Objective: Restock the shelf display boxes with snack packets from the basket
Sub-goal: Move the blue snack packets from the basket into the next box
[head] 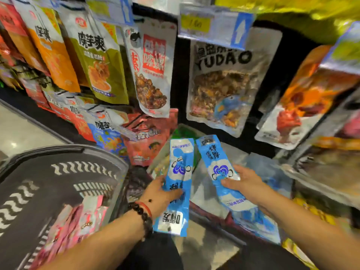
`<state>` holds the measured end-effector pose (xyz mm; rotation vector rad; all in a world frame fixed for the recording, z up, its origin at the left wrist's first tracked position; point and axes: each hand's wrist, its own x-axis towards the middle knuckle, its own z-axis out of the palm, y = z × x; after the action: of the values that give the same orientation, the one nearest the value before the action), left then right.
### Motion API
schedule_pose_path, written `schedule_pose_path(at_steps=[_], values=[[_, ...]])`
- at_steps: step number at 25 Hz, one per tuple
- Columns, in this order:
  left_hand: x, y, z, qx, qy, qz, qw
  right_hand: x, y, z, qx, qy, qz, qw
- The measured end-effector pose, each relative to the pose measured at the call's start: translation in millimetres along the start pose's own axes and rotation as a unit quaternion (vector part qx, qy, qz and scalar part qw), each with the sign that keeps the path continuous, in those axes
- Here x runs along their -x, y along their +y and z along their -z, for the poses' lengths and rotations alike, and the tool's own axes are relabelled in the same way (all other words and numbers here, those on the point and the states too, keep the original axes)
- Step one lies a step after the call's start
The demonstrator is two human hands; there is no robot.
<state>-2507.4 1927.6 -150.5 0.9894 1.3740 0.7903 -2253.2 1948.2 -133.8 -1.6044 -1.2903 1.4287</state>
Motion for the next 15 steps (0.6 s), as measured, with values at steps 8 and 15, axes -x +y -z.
schedule_pose_path(at_steps=[8,15], values=[[-43.5,-8.2,-126.8,-0.017,-0.097,0.078,0.992,14.4,128.5,76.0,-0.046,0.185,-0.101,0.976],[-44.2,-32.5,-146.1,-0.052,-0.107,0.096,0.988,-24.8,177.4,68.6,-0.071,0.262,-0.127,0.954]])
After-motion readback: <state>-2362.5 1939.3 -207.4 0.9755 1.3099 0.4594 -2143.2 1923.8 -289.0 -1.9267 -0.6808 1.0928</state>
